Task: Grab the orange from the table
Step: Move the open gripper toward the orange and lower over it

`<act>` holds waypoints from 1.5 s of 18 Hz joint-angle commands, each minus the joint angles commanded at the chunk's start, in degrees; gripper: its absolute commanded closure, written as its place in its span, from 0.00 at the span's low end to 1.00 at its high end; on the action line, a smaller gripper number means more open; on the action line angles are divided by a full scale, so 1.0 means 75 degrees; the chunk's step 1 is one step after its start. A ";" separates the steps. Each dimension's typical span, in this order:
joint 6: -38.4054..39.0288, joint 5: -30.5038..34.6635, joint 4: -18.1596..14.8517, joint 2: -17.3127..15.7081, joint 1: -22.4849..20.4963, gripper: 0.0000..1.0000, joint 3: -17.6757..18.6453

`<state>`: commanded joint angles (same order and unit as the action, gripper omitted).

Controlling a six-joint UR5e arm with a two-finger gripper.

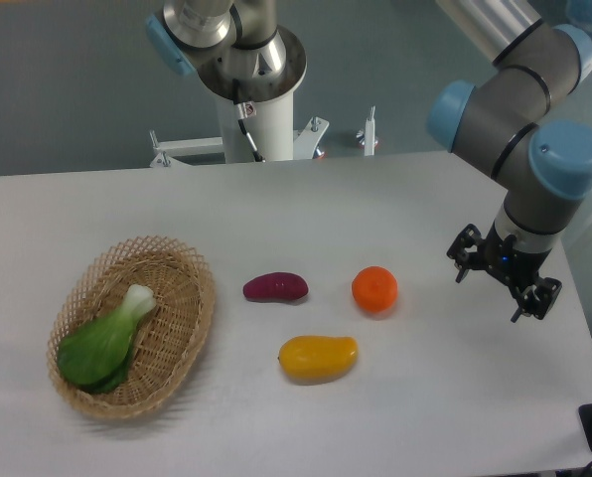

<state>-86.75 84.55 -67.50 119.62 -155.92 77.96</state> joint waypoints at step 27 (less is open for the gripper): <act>0.0680 -0.0317 0.2273 -0.1113 0.0293 0.00 0.3351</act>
<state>-81.65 82.18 -50.45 111.27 -153.72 103.09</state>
